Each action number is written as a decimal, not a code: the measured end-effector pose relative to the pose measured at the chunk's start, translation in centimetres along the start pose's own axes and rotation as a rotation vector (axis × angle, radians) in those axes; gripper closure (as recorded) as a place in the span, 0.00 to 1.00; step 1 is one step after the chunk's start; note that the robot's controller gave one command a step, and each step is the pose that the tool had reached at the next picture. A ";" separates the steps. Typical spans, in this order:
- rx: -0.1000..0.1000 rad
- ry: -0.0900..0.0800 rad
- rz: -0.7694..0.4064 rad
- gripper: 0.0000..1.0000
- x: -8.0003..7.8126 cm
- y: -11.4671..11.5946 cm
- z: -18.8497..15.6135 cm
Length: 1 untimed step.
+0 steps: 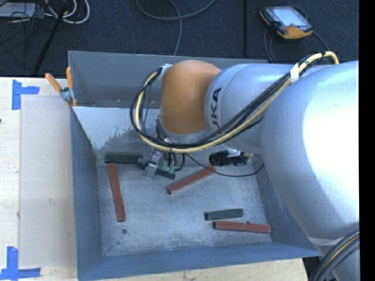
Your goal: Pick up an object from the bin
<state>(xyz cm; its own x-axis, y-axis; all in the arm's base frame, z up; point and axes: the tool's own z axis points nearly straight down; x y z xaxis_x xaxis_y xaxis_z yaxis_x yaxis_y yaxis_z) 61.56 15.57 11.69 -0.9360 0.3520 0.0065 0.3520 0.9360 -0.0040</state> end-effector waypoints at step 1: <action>-0.002 -0.005 0.001 1.00 4.4 2.7 -6.4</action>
Offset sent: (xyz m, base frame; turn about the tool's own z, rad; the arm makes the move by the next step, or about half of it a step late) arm 0.0046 0.0287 0.1174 -0.0225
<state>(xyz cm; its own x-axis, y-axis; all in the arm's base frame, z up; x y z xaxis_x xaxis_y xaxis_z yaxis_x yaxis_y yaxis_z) 58.44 19.68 18.08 -0.9356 0.3530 0.0020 0.3530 0.9356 -0.0023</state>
